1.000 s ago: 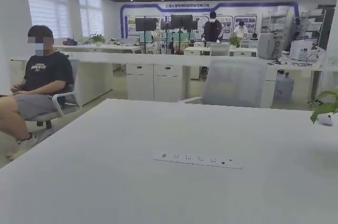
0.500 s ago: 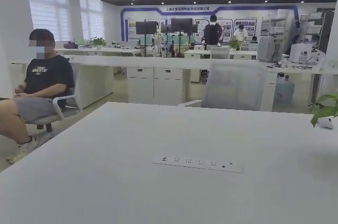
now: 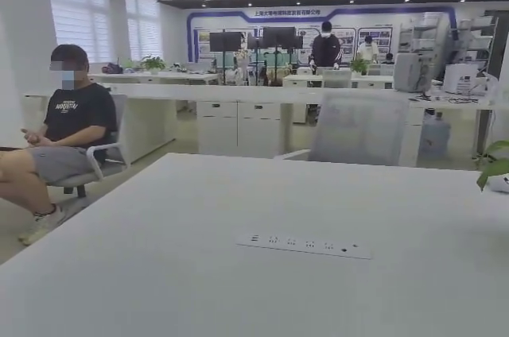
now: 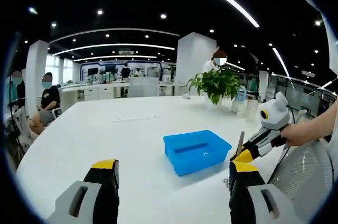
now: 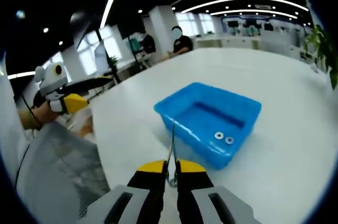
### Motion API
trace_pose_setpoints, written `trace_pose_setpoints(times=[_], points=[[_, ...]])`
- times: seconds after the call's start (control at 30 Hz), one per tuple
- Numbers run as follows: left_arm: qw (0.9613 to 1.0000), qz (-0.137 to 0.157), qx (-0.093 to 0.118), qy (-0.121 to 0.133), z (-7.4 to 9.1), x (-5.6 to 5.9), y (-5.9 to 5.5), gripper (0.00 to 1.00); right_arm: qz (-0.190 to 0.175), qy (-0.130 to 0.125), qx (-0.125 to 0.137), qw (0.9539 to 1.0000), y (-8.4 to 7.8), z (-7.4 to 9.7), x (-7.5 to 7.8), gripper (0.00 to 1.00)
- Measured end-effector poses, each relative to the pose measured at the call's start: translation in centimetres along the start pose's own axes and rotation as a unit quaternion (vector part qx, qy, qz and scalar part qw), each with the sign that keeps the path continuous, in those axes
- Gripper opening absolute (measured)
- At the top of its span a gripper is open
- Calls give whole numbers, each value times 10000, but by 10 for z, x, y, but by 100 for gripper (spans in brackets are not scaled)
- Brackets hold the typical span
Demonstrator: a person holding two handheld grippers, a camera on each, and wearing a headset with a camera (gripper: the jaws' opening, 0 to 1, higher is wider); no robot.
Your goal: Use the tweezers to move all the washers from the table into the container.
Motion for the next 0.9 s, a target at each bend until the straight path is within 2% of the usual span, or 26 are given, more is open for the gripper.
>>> trace_pose_setpoints(times=[0.03, 0.17, 0.3, 0.37, 0.5, 0.6, 0.7, 0.73, 0.8, 0.9], points=[[10000, 0, 1, -2, 0, 0, 0, 87, 68, -12, -7, 10000, 0, 0, -2, 4], [10000, -5, -5, -8, 0, 0, 0, 87, 721, 34, -154, 9973, 0, -2, -13, 5], [10000, -2, -1, -13, 0, 0, 0, 87, 1451, -69, -340, 9888, -2, -4, -21, 4], [10000, -4, 4, -12, 0, 0, 0, 87, 1583, -115, -381, 9866, -2, -4, -23, 4], [10000, 0, 18, 4, 0, 0, 1, 87, 1505, -185, -396, 9876, -2, -4, -18, 3], [10000, 8, 33, 14, 0, -1, 1, 87, 1179, -199, -310, 9923, -1, -4, -14, 3], [10000, 9, 41, 15, 1, 0, 1, 87, 1088, -266, -261, 9934, 1, -1, -11, 3], [10000, 2, 42, 23, 1, -1, 1, 87, 904, -214, -95, 9956, 6, 0, -11, 3], [10000, 10, 44, 22, 1, 0, 1, 87, 724, -132, 82, 9973, 14, 5, -12, 3], [10000, 13, 59, 26, 1, -1, 1, 87, 610, -69, 207, 9979, 23, 11, -11, 3]])
Point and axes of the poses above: the centre of the closed fingertips' face, and the gripper's own axes: z roughly backward along the fingers, x roughly to its right, y roughly out of its top, the point moved 4 cm from there along z, roughly backward along the fingers, and after that the axes turned 5 degrees about -x, right-handed, at the moved point
